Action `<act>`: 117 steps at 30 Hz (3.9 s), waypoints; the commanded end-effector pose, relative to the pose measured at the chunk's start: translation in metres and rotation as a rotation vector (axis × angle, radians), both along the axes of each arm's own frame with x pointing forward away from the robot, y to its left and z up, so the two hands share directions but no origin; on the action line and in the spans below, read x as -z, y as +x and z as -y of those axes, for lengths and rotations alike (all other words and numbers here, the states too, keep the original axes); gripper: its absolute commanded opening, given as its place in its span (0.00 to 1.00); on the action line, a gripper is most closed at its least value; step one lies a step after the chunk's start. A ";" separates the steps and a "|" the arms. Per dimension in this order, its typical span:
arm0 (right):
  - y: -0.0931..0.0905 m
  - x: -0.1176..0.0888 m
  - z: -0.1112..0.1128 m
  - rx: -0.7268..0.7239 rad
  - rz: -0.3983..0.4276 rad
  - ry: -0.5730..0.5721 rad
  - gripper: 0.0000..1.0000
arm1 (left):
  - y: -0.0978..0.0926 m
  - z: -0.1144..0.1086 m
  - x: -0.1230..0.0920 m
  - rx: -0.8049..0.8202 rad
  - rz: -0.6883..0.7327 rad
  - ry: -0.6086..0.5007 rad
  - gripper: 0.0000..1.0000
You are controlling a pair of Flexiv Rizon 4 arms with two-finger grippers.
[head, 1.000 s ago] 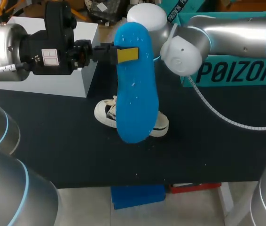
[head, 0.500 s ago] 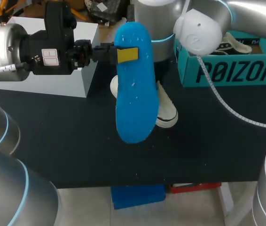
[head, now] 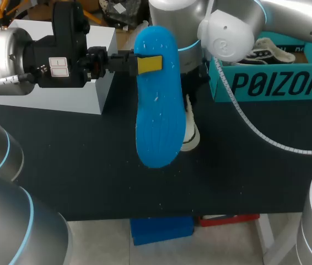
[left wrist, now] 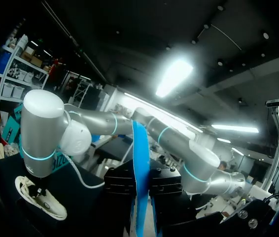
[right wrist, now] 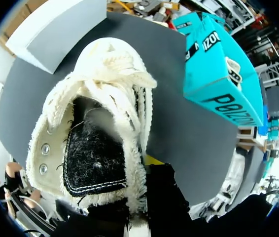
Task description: Take the shoe out of the shoebox, open the shoe tongue, remove and reinsert the insole, then place the shoe into the shoebox
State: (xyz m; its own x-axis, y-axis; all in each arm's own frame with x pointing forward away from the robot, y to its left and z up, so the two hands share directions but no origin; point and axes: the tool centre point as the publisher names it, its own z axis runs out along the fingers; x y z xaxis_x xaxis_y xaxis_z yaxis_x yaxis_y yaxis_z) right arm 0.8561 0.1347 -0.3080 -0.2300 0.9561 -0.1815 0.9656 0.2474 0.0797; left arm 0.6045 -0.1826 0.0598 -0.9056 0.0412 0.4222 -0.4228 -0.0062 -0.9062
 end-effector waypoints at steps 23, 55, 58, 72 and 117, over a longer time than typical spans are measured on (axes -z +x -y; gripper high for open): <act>0.009 0.072 -0.008 0.346 -0.021 -0.037 0.00 | 0.000 0.000 0.000 -0.001 -0.001 0.004 0.00; -0.013 0.051 -0.001 0.488 0.031 0.405 1.00 | 0.000 0.000 0.000 -0.001 -0.001 0.004 0.00; -0.014 0.036 -0.001 0.482 0.047 0.475 1.00 | 0.000 0.000 0.000 -0.001 -0.001 0.004 0.00; -0.015 -0.002 -0.008 0.341 0.104 0.575 1.00 | 0.000 0.000 0.000 -0.001 -0.001 0.004 0.00; -0.025 -0.055 0.017 0.228 -0.158 1.677 1.00 | 0.000 0.000 0.000 -0.001 -0.001 0.004 0.00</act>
